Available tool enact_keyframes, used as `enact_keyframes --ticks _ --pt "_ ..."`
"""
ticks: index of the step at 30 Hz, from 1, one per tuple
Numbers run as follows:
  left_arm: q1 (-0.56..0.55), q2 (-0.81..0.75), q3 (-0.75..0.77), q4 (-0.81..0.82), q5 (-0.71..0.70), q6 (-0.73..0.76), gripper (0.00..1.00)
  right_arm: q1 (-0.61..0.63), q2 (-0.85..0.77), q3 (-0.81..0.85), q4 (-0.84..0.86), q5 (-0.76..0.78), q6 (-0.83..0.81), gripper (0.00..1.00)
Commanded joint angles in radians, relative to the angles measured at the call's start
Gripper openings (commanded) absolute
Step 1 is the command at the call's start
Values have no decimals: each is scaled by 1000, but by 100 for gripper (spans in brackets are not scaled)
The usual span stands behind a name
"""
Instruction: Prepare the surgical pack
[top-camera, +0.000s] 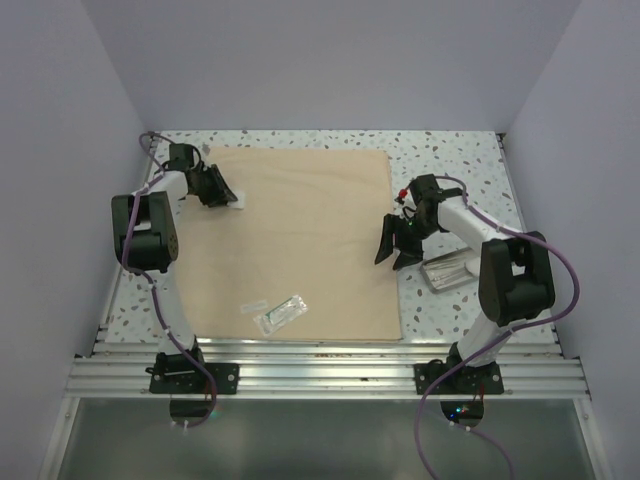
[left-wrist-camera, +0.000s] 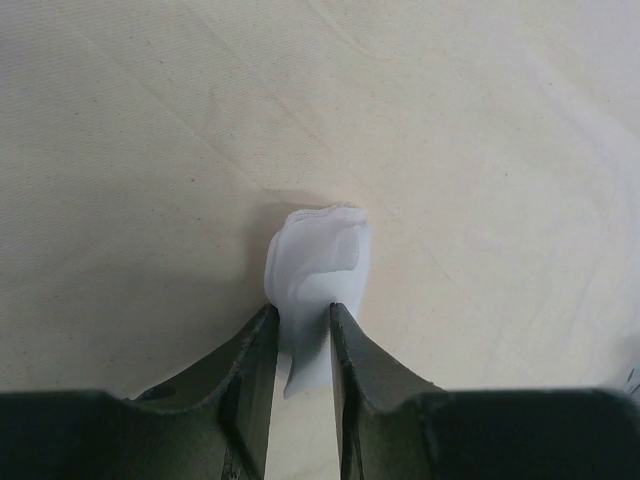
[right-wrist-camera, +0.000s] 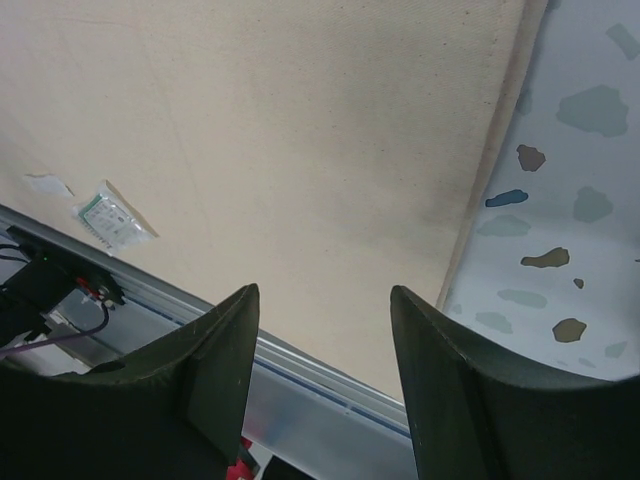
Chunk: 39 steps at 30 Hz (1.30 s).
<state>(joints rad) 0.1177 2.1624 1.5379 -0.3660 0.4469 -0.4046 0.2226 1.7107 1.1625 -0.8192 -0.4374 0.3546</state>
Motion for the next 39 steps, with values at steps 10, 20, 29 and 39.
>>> enact_keyframes --ticks 10,20,29,39 --pt "3 16 39 -34 6 -16 9 15 13 63 -15 2 -5 59" --pt "-10 -125 -64 27 157 -77 0 38 17 181 6 -90 -2 65" --pt "-186 -393 -321 271 372 -197 0 118 -23 151 403 -435 236 78" --pt "-297 -642 -519 570 484 -428 0 208 -85 -9 1018 -491 627 95"
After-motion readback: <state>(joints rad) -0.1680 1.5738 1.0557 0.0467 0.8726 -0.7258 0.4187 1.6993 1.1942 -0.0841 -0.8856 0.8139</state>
